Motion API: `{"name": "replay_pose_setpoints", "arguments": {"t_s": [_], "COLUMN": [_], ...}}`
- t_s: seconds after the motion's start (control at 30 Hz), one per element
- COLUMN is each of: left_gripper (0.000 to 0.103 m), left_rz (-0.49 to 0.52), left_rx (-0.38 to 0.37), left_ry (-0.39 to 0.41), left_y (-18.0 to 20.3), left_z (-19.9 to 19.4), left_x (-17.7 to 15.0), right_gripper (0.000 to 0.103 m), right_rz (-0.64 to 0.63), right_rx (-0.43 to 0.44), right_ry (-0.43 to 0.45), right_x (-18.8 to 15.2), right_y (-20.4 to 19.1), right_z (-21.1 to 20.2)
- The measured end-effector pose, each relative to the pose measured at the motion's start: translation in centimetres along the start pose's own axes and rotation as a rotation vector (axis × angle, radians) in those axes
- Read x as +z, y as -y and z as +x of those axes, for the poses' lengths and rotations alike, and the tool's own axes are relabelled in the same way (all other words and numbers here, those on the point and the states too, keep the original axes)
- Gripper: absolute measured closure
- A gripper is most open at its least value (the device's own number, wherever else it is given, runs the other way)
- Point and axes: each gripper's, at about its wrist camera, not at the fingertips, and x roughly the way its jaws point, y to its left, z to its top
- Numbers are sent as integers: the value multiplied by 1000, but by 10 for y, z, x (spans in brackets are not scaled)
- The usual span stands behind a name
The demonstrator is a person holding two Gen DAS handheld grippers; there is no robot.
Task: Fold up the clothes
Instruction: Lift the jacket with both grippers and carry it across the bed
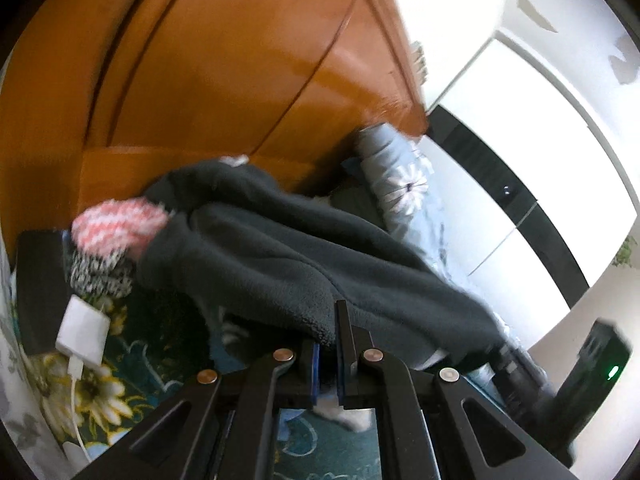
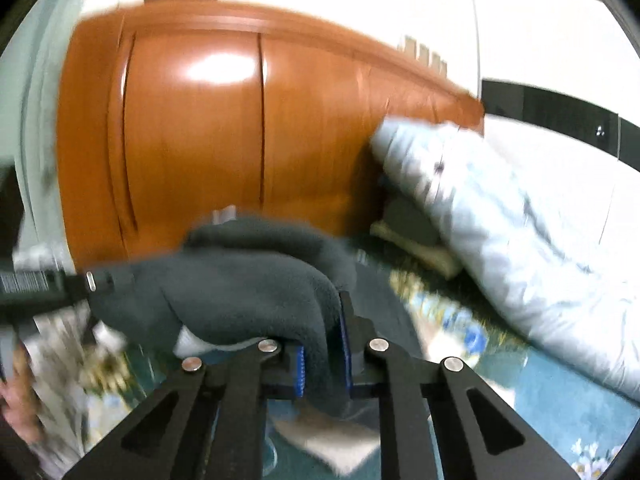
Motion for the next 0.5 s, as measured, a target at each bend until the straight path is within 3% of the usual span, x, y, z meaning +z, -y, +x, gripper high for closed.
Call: {"name": "replay_pose_setpoints", "arguments": {"t_s": [0.27,0.5], "left_gripper": [97,97], "left_rz": [140,222], "left_rx": [-120,-255], "left_ry": [92,132], "left_y": [80,154], "left_z": [-50,-105], "left_x": [16,14], "right_gripper": [91,91], "right_rz": [77,79], "right_rx": [11,-12], "right_ry": [135,219], "right_x": [50,80], "right_y": [24,54], "right_z": [-56,-141]}}
